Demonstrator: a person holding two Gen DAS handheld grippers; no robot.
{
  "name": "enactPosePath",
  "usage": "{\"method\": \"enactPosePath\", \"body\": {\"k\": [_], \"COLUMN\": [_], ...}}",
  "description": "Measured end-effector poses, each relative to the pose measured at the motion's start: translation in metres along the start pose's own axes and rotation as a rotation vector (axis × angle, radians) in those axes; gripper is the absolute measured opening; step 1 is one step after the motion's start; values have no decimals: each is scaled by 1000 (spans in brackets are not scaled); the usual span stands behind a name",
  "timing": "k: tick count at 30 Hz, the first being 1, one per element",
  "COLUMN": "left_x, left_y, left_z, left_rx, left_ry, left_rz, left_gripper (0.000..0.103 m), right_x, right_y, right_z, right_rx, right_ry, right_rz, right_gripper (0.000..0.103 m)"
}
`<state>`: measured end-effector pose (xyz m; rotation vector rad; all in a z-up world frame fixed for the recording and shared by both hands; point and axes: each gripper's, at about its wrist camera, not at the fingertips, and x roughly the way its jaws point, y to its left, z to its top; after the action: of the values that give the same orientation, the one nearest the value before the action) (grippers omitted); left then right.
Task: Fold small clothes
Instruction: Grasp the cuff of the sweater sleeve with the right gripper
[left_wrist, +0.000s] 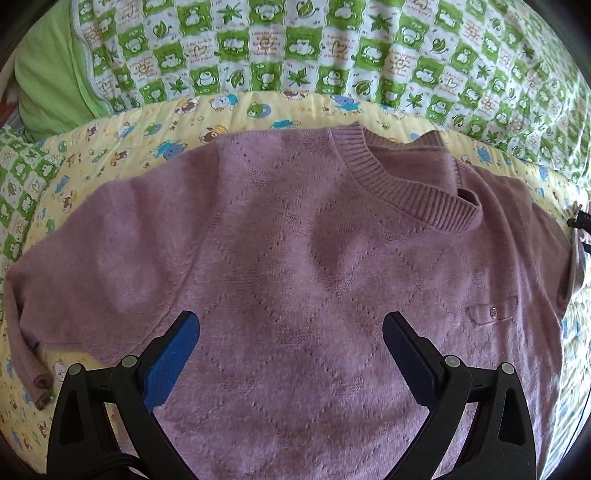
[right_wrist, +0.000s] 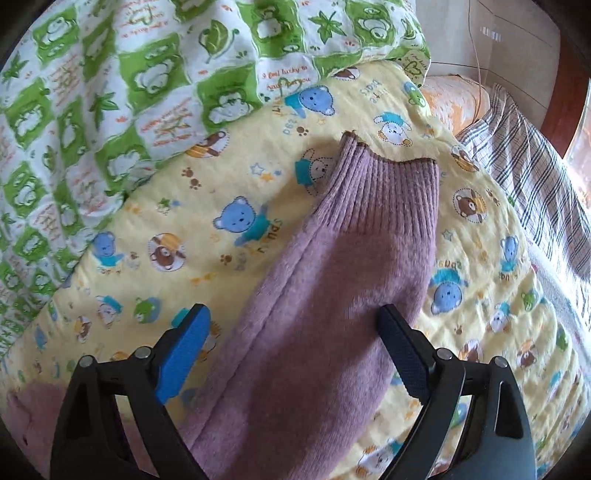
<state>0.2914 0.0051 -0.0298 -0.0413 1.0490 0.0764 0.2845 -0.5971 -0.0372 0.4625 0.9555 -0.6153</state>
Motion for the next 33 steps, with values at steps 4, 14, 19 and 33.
{"method": "enactPosePath", "body": {"k": [4, 14, 19, 33], "left_x": [11, -12, -33, -5], "left_y": [3, 23, 45, 35], "left_z": [-2, -14, -26, -25], "left_rx": [-17, -41, -72, -54], "left_ry": [26, 12, -7, 63], "left_rz": [-12, -47, -58, -49], "left_gripper": [100, 100, 100, 100], "right_x": [10, -116, -153, -17], "right_y": [-11, 82, 144, 24], "right_z": [8, -39, -89, -5], "right_rx": [-9, -209, -314, 4], "right_ry": [-2, -204, -206, -33], "right_rz": [-26, 433, 485, -96], "right_gripper": [44, 2, 2, 68]}}
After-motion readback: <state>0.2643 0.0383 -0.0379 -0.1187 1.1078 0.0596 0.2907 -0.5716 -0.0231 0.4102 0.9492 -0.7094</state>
